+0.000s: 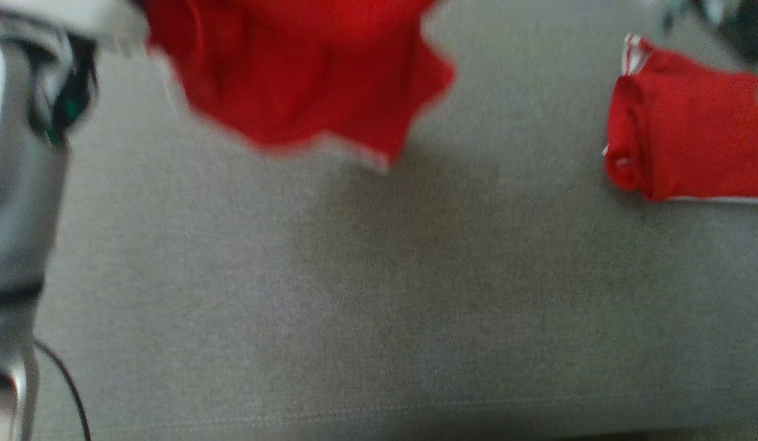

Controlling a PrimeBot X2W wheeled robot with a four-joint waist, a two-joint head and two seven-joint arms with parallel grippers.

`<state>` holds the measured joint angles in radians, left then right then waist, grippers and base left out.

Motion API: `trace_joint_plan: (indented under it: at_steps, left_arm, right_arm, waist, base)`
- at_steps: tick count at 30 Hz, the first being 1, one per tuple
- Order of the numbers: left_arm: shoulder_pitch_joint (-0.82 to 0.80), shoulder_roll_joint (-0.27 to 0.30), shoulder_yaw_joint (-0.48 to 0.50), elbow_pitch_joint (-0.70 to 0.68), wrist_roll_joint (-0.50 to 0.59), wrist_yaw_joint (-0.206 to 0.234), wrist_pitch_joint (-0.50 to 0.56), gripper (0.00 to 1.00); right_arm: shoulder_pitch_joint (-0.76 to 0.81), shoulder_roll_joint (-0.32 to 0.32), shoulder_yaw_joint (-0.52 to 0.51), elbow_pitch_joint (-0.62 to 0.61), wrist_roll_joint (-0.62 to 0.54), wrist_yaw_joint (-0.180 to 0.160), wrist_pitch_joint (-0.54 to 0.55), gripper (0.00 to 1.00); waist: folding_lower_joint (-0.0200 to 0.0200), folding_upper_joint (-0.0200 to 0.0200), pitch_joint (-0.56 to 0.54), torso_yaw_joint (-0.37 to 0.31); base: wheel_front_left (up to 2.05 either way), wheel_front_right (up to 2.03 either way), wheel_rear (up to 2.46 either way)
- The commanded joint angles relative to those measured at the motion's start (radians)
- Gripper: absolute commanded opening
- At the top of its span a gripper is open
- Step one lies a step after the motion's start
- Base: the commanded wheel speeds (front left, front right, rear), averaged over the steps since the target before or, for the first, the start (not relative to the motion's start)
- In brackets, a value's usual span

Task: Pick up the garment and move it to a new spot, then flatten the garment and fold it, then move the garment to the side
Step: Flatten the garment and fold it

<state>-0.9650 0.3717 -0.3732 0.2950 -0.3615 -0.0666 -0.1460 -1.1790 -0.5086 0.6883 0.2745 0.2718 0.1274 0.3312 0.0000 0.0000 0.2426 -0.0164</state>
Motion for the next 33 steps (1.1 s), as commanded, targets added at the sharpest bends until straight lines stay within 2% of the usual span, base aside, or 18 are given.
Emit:
trace_joint_plan:
  at_steps: [1, 7, 12, 17, 25, 29, 33]
  left_arm:
    - [-0.076, 0.033, 0.051, -0.005, 0.007, -0.001, -0.013, 0.00]
    - [-0.371, -0.011, 0.092, 0.251, 0.028, 0.003, -0.101, 0.00]
    - [-0.461, -0.052, 0.126, 0.296, 0.055, -0.003, -0.115, 0.00]
    - [-0.387, -0.098, 0.135, 0.296, 0.085, -0.033, -0.115, 0.00]
    - [-0.200, -0.179, 0.124, 0.278, 0.105, -0.060, -0.116, 0.00]
    - [-0.088, -0.192, 0.098, 0.236, 0.087, -0.063, -0.116, 0.00]
    - [0.031, -0.161, 0.013, 0.186, 0.071, -0.064, -0.116, 0.00]
  right_arm:
    - [-0.032, 0.018, -0.008, 0.005, 0.005, 0.003, -0.018, 0.00]
    - [-0.341, 0.157, -0.052, 0.337, -0.091, 0.003, -0.224, 0.00]
    - [-0.442, 0.259, -0.118, 0.541, -0.203, 0.003, -0.349, 0.00]
    - [-0.417, 0.323, -0.129, 0.691, -0.256, 0.003, -0.418, 0.00]
    - [-0.296, 0.338, -0.059, 0.876, -0.282, 0.003, -0.489, 0.00]
    - [-0.225, 0.338, 0.004, 0.927, -0.247, 0.003, -0.521, 0.00]
    - [-0.135, 0.324, 0.105, 0.950, -0.194, 0.003, -0.536, 0.00]
  waist:
    - [0.0000, 0.0000, 0.101, -0.008]
    - [0.0000, 0.0000, 0.203, 0.002]
    - [0.0000, 0.0000, 0.257, 0.014]
    - [0.0000, 0.0000, 0.299, 0.028]
    - [0.0000, 0.0000, 0.323, 0.068]
    - [0.0000, 0.0000, 0.291, 0.081]
    - [0.0000, 0.0000, 0.236, 0.088]
  base:
    - [0.00, 0.00, 0.00]
    - [0.00, 0.00, 0.00]
    - [0.00, 0.00, 0.00]
    - [0.00, 0.00, 0.00]
    - [0.00, 0.00, 0.00]
    - [0.00, 0.00, 0.00]
    - [0.00, 0.00, 0.00]
